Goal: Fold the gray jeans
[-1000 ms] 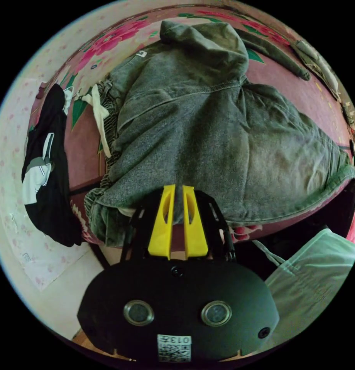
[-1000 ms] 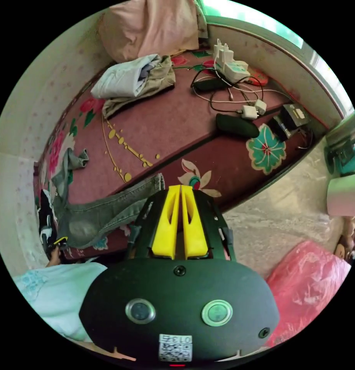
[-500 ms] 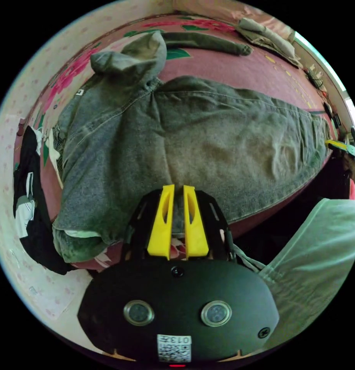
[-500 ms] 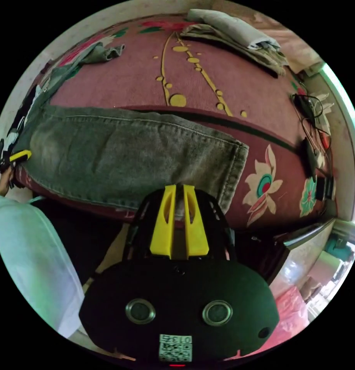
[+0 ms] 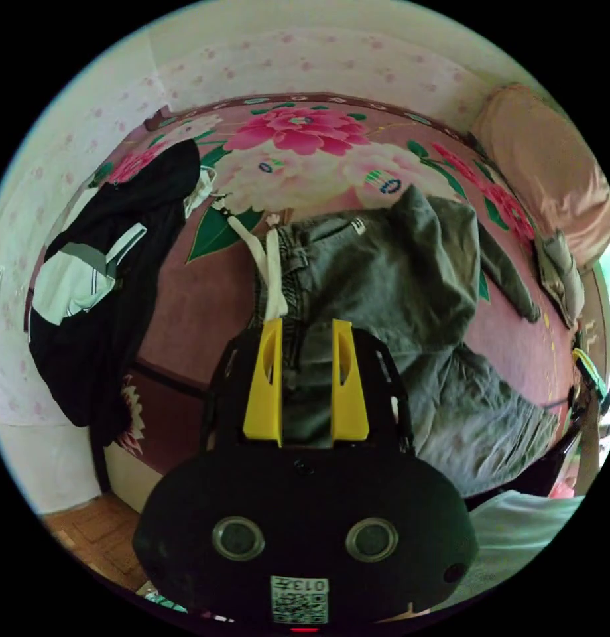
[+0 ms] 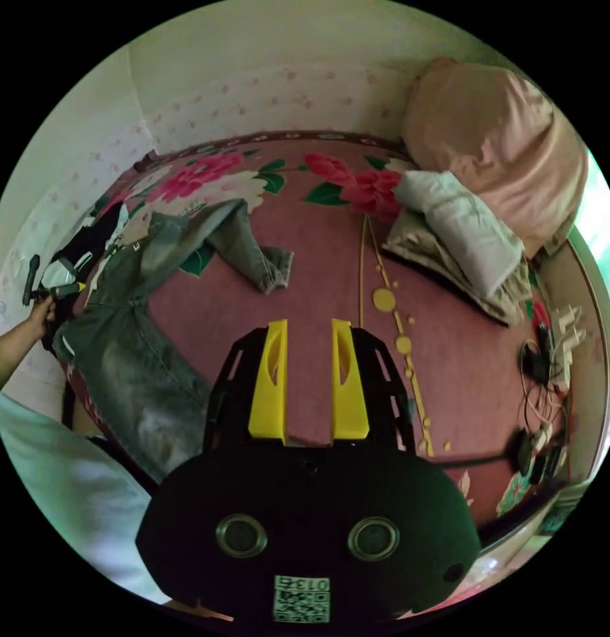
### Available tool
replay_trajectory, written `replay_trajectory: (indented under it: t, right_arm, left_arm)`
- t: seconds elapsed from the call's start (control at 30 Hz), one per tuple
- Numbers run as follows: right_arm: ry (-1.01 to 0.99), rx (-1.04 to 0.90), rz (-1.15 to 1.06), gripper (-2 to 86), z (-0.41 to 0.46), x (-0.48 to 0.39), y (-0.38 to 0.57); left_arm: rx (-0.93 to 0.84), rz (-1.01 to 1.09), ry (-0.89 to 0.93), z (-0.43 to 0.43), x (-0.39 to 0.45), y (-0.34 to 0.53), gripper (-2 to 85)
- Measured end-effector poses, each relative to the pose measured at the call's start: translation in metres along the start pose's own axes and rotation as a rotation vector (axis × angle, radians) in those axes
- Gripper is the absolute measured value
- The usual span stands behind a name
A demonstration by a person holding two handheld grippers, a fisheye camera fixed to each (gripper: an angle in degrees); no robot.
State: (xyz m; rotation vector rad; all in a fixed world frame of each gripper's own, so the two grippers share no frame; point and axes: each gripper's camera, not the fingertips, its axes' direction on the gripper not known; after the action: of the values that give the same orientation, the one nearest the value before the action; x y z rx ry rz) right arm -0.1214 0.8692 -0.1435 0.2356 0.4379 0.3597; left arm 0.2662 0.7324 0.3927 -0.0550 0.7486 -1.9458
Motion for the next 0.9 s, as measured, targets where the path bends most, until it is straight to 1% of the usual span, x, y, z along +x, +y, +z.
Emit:
replay_trajectory:
  t: [0.07, 0.17, 0.27, 0.33, 0.37, 0.4, 0.43, 0.47, 0.53, 0.57, 0.6, 0.63, 0.7, 0.77, 0.83, 0.87, 0.9]
  right_arm:
    - [0.004, 0.003, -0.063, 10.4, 0.022, -0.012, -0.03]
    - [-0.015, -0.051, -0.182, 11.0, 0.072, -0.033, -0.072]
    - [0.03, -0.168, -0.296, 11.4, 0.133, -0.046, -0.099]
    - [0.07, -0.263, -0.348, 9.8, 0.17, -0.049, -0.107]
    - [0.092, -0.331, -0.361, 8.1, 0.191, -0.047, -0.112]
    - [0.037, -0.352, -0.342, 6.2, 0.197, -0.041, -0.12]
    - [0.035, -0.36, -0.323, 5.7, 0.199, -0.037, -0.124]
    - [0.038, -0.333, -0.299, 4.8, 0.197, -0.029, -0.129]
    - [-0.023, -0.241, -0.258, 4.4, 0.174, -0.008, -0.138]
    - [-0.119, -0.168, -0.212, 4.1, 0.15, 0.014, -0.142]
    - [-0.218, -0.103, -0.167, 3.9, 0.121, 0.04, -0.143]
    - [-0.259, -0.075, -0.154, 3.9, 0.106, 0.054, -0.143]
    - [-0.343, 0.03, -0.142, 3.7, 0.045, 0.111, -0.133]
    - [-0.32, 0.093, -0.098, 3.7, 0.007, 0.157, -0.123]
    - [-0.193, 0.095, -0.047, 3.8, -0.008, 0.197, -0.115]
    - [-0.118, 0.023, -0.006, 4.0, 0.0, 0.221, -0.113]
    - [-0.082, -0.078, 0.084, 4.1, 0.02, 0.247, -0.112]
  left_arm:
    - [-0.025, -0.045, 0.033, 0.014, -0.02, -0.021, 13.4]
    - [-0.075, -0.106, 0.073, 0.041, -0.045, -0.052, 15.5]
    - [-0.148, -0.128, 0.083, 0.074, -0.059, -0.074, 18.3]
    - [-0.214, -0.132, 0.115, 0.097, -0.061, -0.084, 18.5]
    - [-0.213, -0.133, 0.032, 0.1, -0.056, -0.089, 18.0]
    - [-0.246, -0.101, -0.039, 0.106, -0.048, -0.094, 17.3]
    - [-0.254, -0.082, -0.069, 0.108, -0.044, -0.097, 16.2]
    - [-0.242, -0.039, -0.104, 0.106, -0.039, -0.102, 14.1]
    - [-0.218, 0.033, -0.131, 0.1, -0.034, -0.107, 12.8]
    - [-0.187, 0.053, -0.143, 0.091, -0.035, -0.108, 11.6]
    - [-0.15, 0.048, -0.131, 0.081, -0.041, -0.109, 9.2]
    - [-0.132, 0.036, -0.121, 0.076, -0.044, -0.109, 7.3]
    - [-0.032, -0.012, -0.05, 0.051, -0.061, -0.108, 2.2]
    - [0.033, -0.037, -0.112, 0.038, -0.069, -0.109, 1.1]
    - [0.046, -0.039, -0.118, 0.039, -0.075, -0.116, 0.7]
    - [0.002, -0.059, -0.114, 0.049, -0.079, -0.124, 0.7]
    - [-0.03, -0.073, -0.093, 0.059, -0.081, -0.133, 0.8]
